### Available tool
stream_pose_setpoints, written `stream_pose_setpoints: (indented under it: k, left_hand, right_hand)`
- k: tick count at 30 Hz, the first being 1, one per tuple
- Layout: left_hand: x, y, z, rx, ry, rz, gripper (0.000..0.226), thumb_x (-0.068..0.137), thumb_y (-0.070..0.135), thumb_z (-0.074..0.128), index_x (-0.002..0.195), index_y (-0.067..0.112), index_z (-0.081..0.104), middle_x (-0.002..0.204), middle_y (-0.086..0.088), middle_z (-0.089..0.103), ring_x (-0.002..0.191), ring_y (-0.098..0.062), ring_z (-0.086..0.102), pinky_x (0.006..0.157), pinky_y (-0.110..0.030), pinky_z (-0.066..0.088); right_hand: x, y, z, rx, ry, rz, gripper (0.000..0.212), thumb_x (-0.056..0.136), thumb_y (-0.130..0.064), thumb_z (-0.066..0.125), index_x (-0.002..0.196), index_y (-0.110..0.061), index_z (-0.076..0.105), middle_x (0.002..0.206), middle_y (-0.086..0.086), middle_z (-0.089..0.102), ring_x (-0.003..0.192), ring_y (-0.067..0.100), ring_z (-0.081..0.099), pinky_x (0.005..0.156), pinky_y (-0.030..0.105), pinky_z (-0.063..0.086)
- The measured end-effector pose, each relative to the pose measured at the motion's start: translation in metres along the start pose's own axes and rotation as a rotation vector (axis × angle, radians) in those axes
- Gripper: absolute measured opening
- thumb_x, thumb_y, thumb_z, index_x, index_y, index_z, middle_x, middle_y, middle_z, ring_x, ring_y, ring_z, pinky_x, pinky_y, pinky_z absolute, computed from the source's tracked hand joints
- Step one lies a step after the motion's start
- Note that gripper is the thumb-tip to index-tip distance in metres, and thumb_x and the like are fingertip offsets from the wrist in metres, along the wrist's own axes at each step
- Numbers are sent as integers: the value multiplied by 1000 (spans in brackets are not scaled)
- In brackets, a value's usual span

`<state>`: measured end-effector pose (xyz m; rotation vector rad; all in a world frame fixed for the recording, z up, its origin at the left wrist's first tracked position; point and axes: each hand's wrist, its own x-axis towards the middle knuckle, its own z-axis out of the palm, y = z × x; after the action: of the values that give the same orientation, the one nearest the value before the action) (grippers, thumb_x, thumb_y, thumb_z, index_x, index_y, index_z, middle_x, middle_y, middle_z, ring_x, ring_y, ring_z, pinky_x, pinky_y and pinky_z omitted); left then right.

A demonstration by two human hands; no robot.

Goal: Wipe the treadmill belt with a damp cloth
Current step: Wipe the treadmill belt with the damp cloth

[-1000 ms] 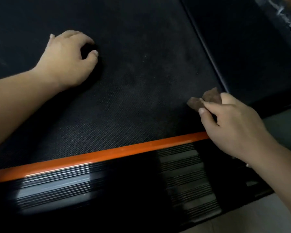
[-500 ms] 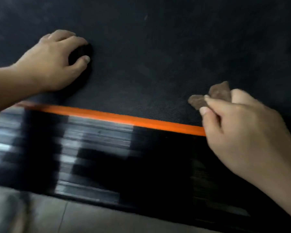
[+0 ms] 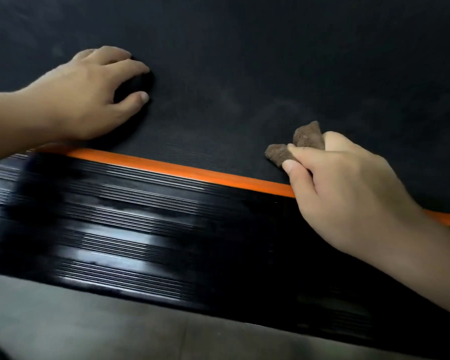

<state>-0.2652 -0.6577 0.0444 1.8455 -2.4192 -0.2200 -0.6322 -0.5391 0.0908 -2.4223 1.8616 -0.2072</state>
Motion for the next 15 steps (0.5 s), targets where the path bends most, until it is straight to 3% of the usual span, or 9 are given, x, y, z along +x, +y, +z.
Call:
stream_pose_setpoints:
  k: [4, 8, 15]
  left_hand:
    - [-25, -70, -9, -46, 30, 1, 73, 90, 79, 29, 148, 36, 43, 159, -7, 39, 150, -33, 33, 120, -59, 31]
    - [-47, -138, -29, -35, -23, 33, 72, 89, 76, 32, 148, 38, 45, 161, -1, 37, 151, -29, 30, 122, -55, 28]
    - [-69, -291, -52, -67, 11, -98, 87, 80, 91, 36, 148, 38, 46, 159, -7, 39, 150, -34, 32, 124, -53, 26]
  right_hand:
    - [28, -72, 17, 26, -2, -22, 35, 101, -32, 43, 86, -15, 69, 72, -3, 37, 60, 18, 39, 52, 29, 20]
    - [53, -140, 30, 56, -14, -46, 31, 101, -32, 46, 89, -16, 69, 72, -5, 36, 58, 13, 36, 55, 15, 19]
    - [102, -268, 52, 126, -48, -99, 34, 101, -34, 40, 86, -19, 68, 73, -5, 41, 62, 13, 44, 54, 30, 33]
